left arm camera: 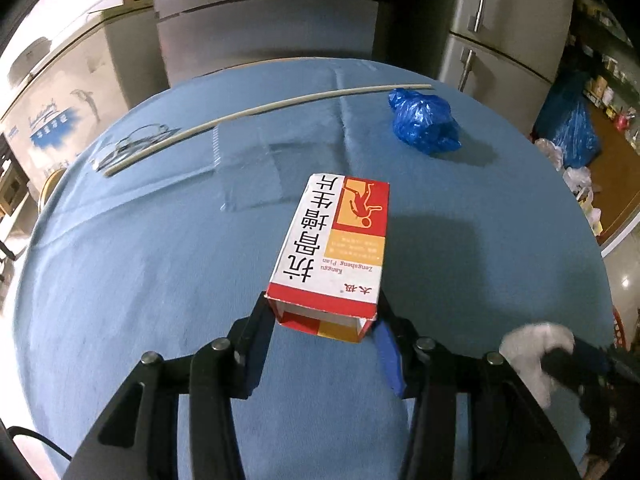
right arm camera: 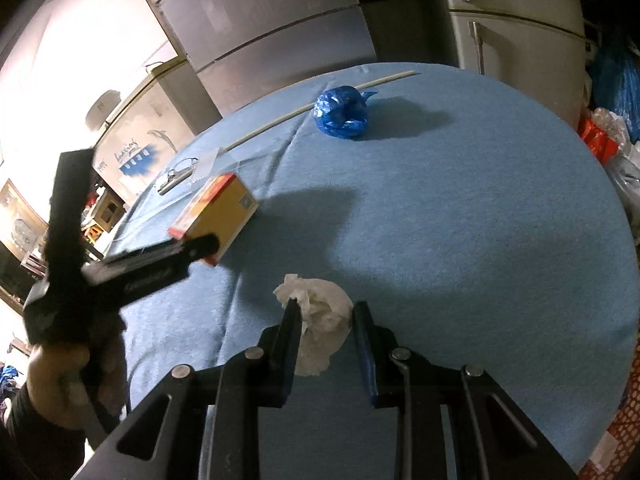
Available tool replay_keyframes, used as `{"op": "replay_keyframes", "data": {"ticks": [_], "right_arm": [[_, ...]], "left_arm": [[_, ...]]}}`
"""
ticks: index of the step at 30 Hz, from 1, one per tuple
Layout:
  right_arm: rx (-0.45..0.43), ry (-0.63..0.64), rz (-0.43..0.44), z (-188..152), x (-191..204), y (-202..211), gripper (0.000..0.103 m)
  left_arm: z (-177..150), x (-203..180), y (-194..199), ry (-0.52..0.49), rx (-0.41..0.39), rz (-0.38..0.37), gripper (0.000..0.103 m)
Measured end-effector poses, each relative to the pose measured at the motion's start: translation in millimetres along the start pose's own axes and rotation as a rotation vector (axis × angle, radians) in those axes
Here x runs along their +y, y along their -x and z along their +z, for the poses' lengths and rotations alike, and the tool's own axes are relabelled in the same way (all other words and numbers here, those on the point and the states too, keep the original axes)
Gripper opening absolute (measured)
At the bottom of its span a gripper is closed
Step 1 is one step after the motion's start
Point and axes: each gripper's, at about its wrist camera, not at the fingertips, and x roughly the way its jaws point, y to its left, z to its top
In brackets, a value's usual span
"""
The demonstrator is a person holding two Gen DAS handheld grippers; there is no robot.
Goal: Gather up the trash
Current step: 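Grasp the red-and-white printed box with the left tool while the right tool holds the tissue, then carry the box and tissue with both tools toward the red basket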
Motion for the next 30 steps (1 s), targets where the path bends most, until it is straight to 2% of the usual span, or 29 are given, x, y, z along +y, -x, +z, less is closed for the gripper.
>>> {"op": "replay_keyframes", "data": {"ticks": [12, 30], "right_arm": [[-0.023, -0.011, 0.015, -6, 11, 18, 0.028], [-0.028, -0.033, 0.022, -25, 13, 33, 0.028]], "left_arm": [[-51, 18, 38, 0.053, -0.019, 0.002, 0.049], [-73, 10, 51, 0.048, -0.005, 0.019, 0.049]]}}
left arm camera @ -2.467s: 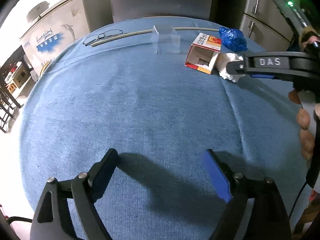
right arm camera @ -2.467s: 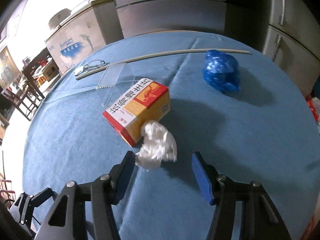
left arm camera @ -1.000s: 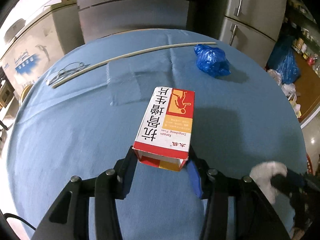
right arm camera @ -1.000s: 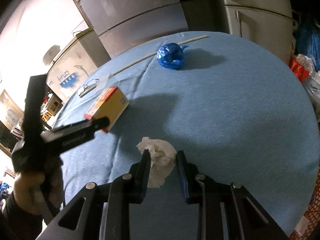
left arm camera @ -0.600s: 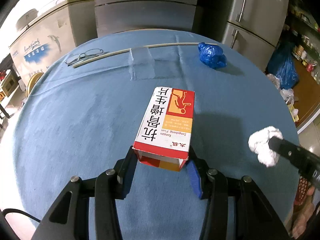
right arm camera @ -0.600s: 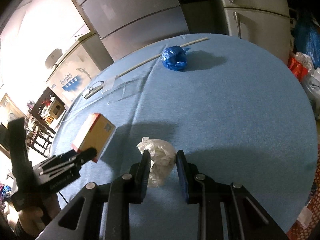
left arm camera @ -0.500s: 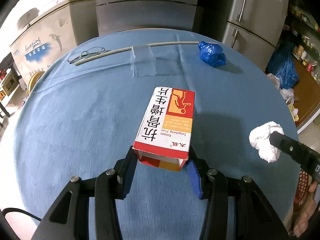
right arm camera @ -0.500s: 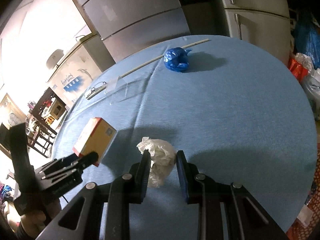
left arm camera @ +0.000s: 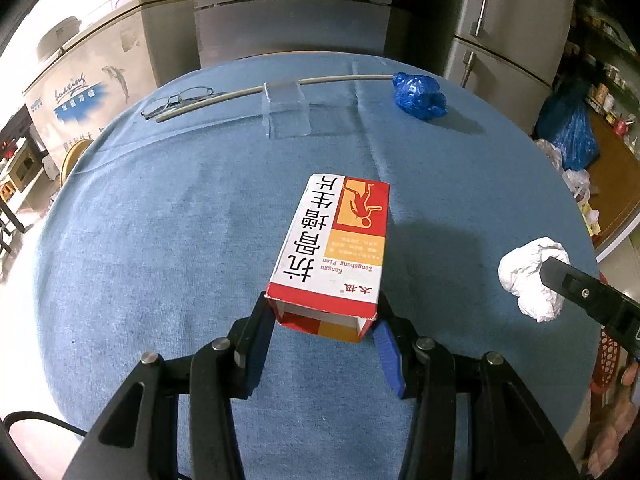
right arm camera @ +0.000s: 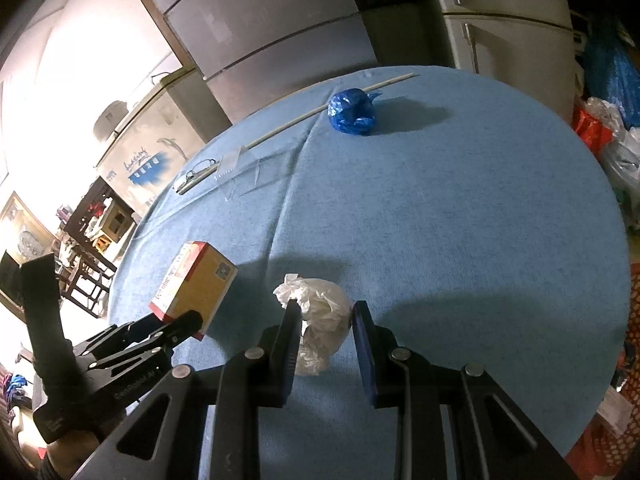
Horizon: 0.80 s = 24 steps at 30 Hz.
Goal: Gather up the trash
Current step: 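Carry the box and tissue with both tools toward the red basket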
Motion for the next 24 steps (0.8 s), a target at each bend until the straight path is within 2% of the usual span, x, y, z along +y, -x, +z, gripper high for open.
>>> {"op": "replay_keyframes", "data": {"ticks": [24], "right_arm": [[-0.042, -0.029, 0.004, -3, -10, 21, 0.028]], "left_arm": [[1, -16, 11, -0.029, -0.021, -0.008, 0.049]]}}
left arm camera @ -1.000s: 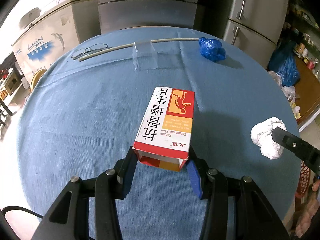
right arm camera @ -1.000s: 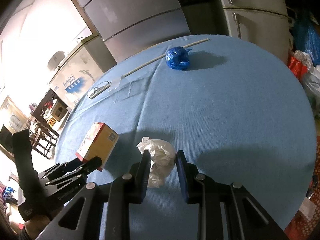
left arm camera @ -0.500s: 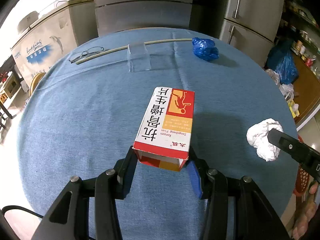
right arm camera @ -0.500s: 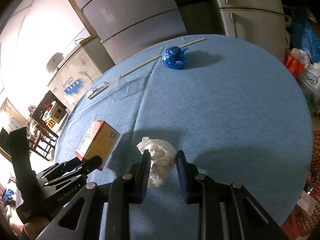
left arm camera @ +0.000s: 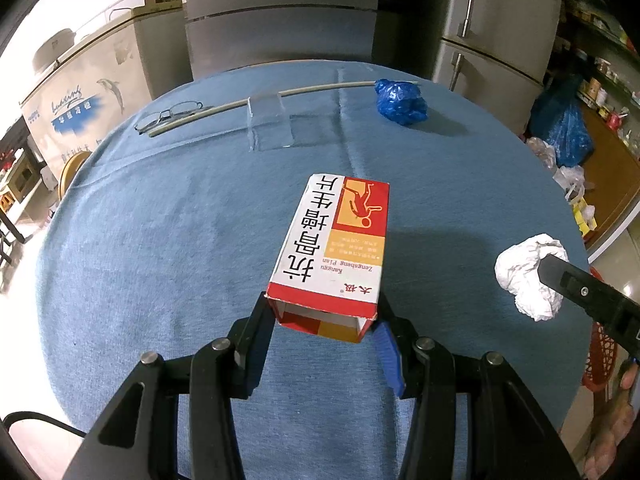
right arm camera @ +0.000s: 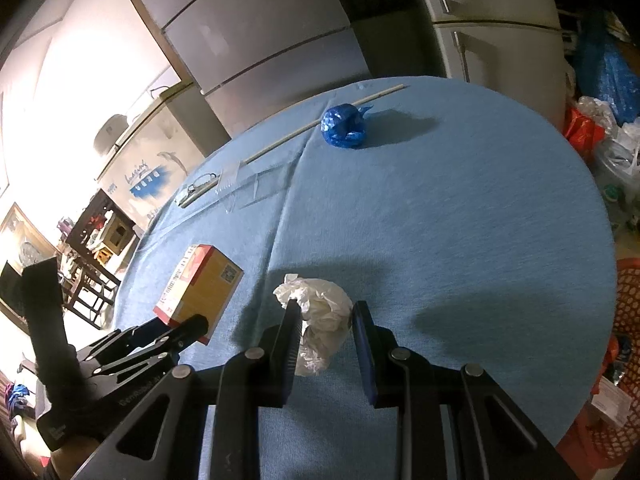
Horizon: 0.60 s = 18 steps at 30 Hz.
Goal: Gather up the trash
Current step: 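Carry the box and tissue with both tools toward the red basket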
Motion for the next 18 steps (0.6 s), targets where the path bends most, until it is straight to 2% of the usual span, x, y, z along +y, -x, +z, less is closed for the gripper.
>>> {"op": "replay_keyframes", "data": {"ticks": [18], "right_arm": [[-0.05, -0.088, -0.034, -6, -38, 31, 0.028]], "left_arm": [[-3, -20, 6, -0.039, -0.004, -0.004, 0.049]]}}
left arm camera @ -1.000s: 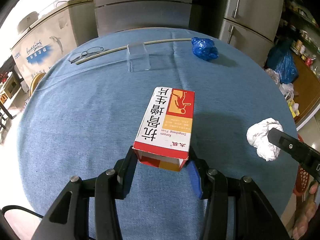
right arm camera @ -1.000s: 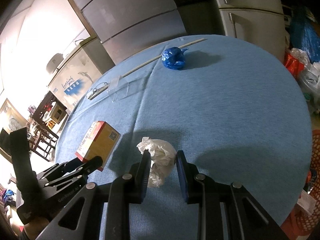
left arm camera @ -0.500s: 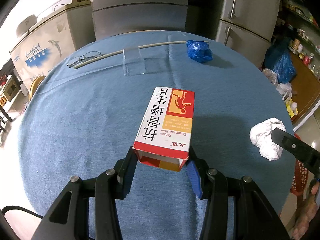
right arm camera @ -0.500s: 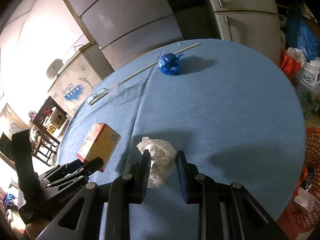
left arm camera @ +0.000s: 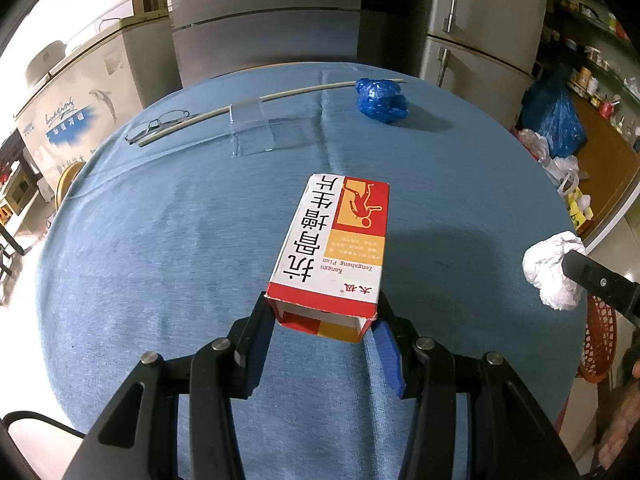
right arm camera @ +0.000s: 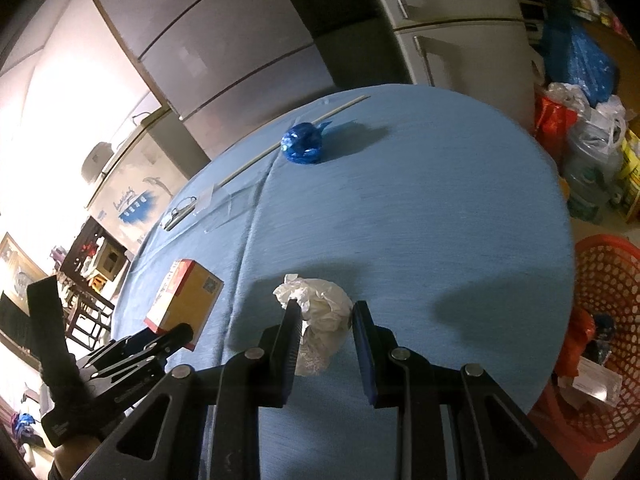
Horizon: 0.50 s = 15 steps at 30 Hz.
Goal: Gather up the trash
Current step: 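Carry the box and tissue with both tools toward the red basket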
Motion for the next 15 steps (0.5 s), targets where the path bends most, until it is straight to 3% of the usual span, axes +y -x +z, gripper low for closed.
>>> {"op": "replay_keyframes", "data": {"ticks": [7, 15], "right_arm": [[-0.029, -0.038, -0.024, -2, -22, 17, 0.028], [-0.082, -0.143, -0.098, -11, -78, 51, 0.028]], "left_arm": [[-2, -12, 2, -0.033, -0.001, -0.002, 0.049], [-5, -37, 0, -0.093, 0.008, -0.015, 0.049]]}}
